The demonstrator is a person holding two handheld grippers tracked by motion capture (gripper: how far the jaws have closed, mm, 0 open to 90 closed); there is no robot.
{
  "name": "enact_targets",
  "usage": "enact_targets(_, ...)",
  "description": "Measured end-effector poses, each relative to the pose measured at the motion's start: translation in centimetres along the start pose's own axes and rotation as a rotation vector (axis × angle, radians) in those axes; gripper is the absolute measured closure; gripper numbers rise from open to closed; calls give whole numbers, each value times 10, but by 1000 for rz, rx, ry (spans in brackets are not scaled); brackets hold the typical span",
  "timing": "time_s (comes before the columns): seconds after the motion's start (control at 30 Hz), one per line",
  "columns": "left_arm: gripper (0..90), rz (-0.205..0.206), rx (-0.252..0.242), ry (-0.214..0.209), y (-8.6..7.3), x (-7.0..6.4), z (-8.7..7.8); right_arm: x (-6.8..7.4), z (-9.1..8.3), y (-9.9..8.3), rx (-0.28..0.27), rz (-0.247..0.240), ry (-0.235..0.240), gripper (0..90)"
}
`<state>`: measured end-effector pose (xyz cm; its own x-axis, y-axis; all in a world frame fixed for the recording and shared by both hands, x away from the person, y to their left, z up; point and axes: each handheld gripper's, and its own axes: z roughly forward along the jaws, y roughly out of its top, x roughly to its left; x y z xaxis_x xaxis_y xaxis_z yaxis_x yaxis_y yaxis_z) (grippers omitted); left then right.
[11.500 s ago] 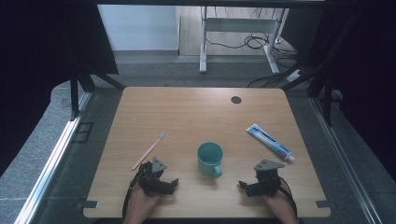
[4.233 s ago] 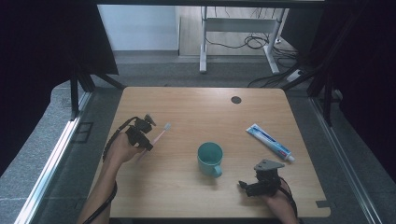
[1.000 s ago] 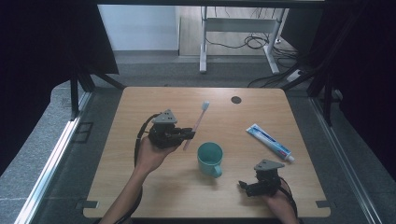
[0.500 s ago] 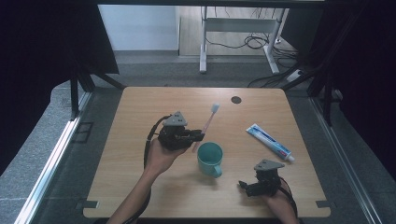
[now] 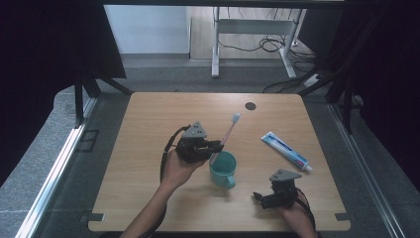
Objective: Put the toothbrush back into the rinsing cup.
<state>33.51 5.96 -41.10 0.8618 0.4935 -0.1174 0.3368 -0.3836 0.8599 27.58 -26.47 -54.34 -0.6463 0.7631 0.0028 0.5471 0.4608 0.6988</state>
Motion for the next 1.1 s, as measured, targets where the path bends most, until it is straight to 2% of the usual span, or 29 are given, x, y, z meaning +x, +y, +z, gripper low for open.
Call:
enact_targets(0.33,798,3,-7,-1,-4,-5,11,0,0,0,-1,1,0,0)
enact_targets(0.97,798,-6,24,-6,-27,-9,30,0,0,0,0,-2,2,0)
enact_targets(1.1,798,2,41,1,-32,-11,35,0,0,0,-1,0,2,0)
